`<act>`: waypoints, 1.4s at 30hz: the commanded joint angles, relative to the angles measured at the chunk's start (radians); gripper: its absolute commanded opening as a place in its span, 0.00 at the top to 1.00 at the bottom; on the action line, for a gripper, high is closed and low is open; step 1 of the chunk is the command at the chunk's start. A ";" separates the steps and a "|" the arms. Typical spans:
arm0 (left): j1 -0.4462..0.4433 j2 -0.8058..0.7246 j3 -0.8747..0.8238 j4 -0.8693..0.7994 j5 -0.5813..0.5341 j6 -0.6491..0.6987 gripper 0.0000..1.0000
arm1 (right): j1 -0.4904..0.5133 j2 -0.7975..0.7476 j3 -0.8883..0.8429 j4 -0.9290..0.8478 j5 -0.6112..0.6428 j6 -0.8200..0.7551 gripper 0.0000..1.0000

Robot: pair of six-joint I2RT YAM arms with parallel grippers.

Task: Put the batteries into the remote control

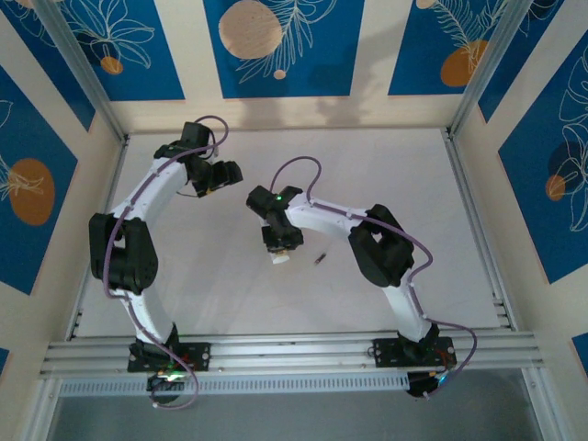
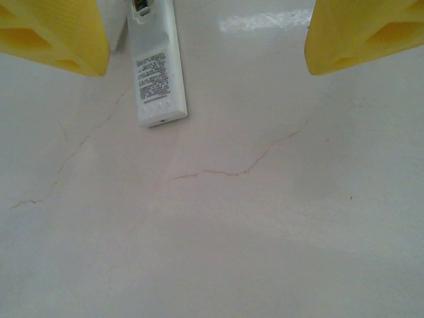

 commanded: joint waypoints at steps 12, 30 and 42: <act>0.012 -0.035 -0.008 -0.003 0.021 -0.002 0.23 | 0.006 0.059 0.060 -0.069 0.078 -0.045 0.85; 0.011 -0.034 -0.008 -0.003 0.027 -0.004 0.23 | 0.028 0.132 0.087 -0.104 0.126 -0.082 0.89; 0.010 -0.032 -0.008 -0.003 0.029 -0.007 0.23 | 0.029 0.142 0.096 -0.113 0.118 -0.081 0.89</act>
